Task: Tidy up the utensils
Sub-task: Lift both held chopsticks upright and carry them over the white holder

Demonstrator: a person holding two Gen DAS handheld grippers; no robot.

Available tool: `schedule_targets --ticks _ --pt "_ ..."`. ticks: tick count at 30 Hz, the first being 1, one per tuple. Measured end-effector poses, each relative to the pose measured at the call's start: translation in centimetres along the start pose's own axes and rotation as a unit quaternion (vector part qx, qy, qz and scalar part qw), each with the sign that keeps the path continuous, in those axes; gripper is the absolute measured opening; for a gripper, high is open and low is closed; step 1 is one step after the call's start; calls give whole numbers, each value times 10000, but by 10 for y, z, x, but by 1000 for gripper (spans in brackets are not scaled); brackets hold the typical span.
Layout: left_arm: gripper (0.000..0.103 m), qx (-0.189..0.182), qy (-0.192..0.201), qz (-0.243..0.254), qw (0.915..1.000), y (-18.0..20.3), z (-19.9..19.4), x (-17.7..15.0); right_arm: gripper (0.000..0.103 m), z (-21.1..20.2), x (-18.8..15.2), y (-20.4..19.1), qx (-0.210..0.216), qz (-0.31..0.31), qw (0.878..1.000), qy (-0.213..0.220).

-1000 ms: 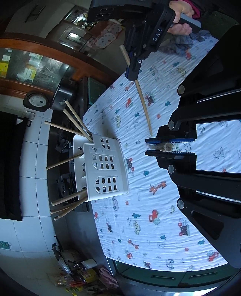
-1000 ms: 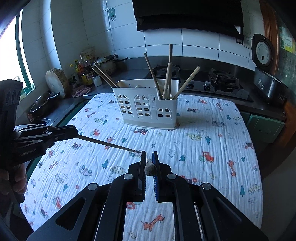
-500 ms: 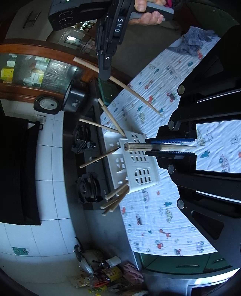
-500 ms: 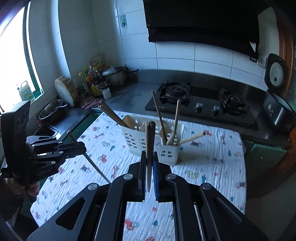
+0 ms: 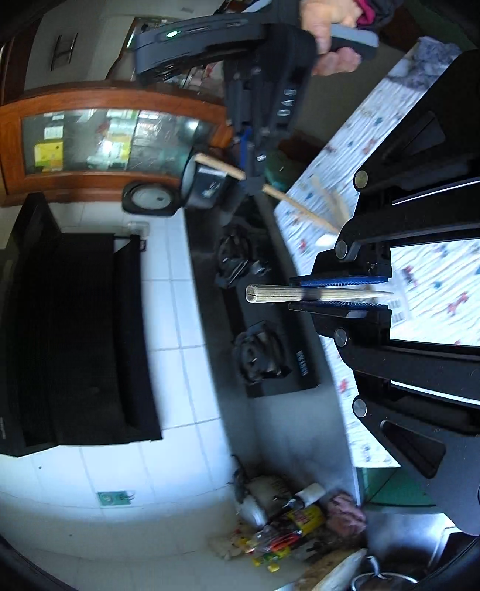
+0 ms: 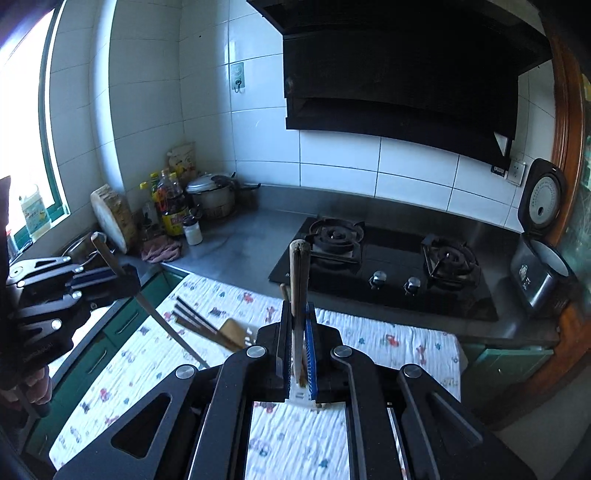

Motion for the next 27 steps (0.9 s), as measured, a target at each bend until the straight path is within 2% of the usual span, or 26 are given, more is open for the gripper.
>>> schedule_targets --ticks 9,17,27 --pt "6 350 69 -246 9991 -25 36 11 7 34 4 1 -306 -97 9994 -117" --pt "6 383 -274 -657 9967 -51 67 -12 7 62 -10 1 -279 -93 9987 -405" --pt "6 396 -599 -941 9930 -71 83 -39 7 83 -33 -5 -252 -184 9972 -679"
Point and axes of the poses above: each gripper's, at about its wrist camera, not at the fingertips, and z roughly the way its jaws point, y to its right, x to its top, the point moved 2 cm from there along z, roughly the way its jaws point, and after that the axes turned 6 degrees about -x, right-handed, at the moved point
